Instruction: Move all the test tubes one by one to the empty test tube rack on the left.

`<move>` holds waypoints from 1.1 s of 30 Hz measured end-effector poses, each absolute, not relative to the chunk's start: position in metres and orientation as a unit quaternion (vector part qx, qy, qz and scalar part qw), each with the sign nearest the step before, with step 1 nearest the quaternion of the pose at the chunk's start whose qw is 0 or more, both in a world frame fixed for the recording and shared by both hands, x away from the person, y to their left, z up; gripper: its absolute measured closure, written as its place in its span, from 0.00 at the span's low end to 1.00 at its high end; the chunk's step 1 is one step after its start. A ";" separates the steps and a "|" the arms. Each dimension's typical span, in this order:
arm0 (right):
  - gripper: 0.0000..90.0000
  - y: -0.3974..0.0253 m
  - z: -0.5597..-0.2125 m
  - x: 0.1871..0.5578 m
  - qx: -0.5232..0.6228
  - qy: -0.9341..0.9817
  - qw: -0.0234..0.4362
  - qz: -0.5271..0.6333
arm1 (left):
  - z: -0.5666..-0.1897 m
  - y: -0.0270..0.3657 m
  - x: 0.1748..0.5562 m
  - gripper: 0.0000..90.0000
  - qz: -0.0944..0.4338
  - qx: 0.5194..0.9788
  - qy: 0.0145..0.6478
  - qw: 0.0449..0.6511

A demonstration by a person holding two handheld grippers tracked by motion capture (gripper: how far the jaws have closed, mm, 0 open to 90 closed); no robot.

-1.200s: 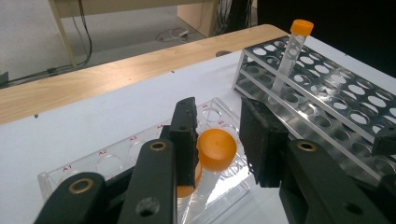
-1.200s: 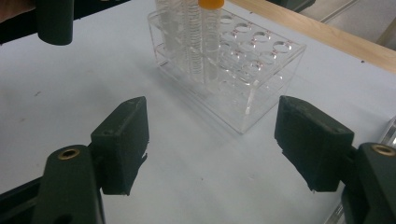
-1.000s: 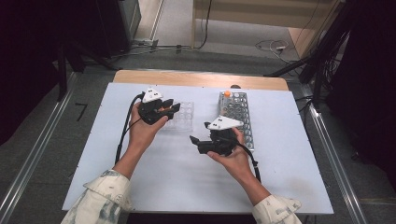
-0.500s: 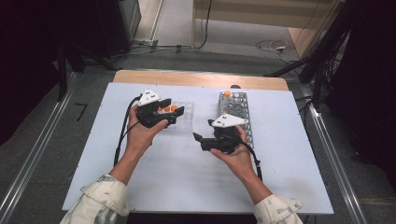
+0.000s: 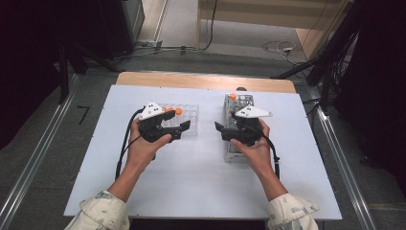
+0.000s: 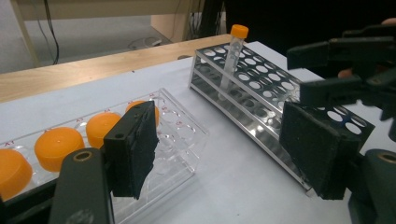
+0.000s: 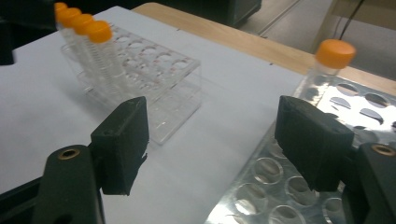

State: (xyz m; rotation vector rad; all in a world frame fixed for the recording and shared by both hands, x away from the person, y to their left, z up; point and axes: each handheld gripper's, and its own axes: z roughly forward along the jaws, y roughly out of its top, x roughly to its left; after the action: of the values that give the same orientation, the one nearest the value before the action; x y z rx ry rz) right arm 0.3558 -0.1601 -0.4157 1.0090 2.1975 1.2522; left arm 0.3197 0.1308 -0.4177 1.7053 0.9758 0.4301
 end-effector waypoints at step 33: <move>0.55 -0.167 -0.428 0.436 0.443 0.772 0.228 0.396 | -0.421 0.131 0.313 0.30 0.172 0.716 0.408 0.540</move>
State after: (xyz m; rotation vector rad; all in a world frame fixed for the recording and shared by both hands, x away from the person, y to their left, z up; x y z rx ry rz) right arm 0.4362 -0.1670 -0.4277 1.2193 2.1255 1.0897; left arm 0.3126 0.1313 -0.4211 1.7018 0.9702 0.4083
